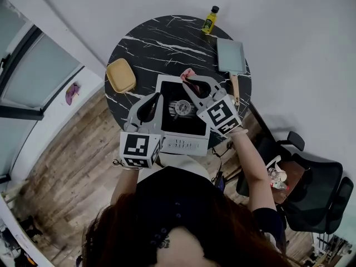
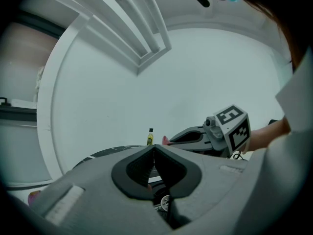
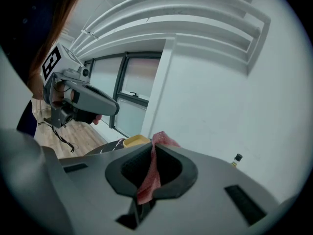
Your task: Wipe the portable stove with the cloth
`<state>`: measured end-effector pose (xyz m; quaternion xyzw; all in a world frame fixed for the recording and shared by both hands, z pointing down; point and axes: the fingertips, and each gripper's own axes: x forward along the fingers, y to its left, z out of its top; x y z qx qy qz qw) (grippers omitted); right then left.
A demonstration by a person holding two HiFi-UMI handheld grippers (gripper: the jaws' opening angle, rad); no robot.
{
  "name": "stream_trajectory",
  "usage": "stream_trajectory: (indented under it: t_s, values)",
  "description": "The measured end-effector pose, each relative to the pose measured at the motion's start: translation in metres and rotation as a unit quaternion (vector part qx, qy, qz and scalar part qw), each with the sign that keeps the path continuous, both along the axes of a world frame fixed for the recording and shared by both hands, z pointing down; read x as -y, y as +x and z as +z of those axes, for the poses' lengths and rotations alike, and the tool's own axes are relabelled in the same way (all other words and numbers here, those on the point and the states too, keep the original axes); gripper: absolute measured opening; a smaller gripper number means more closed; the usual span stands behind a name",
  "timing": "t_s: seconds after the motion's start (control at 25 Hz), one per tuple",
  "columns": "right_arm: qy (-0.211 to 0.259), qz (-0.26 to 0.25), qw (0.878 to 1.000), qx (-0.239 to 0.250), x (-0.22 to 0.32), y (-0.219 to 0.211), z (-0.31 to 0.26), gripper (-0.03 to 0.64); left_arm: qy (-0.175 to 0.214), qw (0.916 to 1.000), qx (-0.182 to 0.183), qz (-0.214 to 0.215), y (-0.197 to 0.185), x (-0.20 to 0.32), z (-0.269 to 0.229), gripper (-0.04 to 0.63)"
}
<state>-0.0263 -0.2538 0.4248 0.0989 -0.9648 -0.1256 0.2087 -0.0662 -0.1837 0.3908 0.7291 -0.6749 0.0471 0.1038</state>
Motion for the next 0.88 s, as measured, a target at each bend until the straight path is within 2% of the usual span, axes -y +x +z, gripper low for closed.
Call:
stream_trajectory:
  t_s: [0.44,0.88]
  values:
    - [-0.008,-0.073,0.997,-0.037,0.024,-0.036,0.038,0.021,-0.01,0.9997,-0.008,-0.022,-0.014,0.012,0.01,0.012]
    - [-0.017,-0.155,0.983,-0.096,0.027,-0.073,0.095,0.021,-0.02,0.9988,-0.014,-0.043,-0.029,0.012,0.02,0.012]
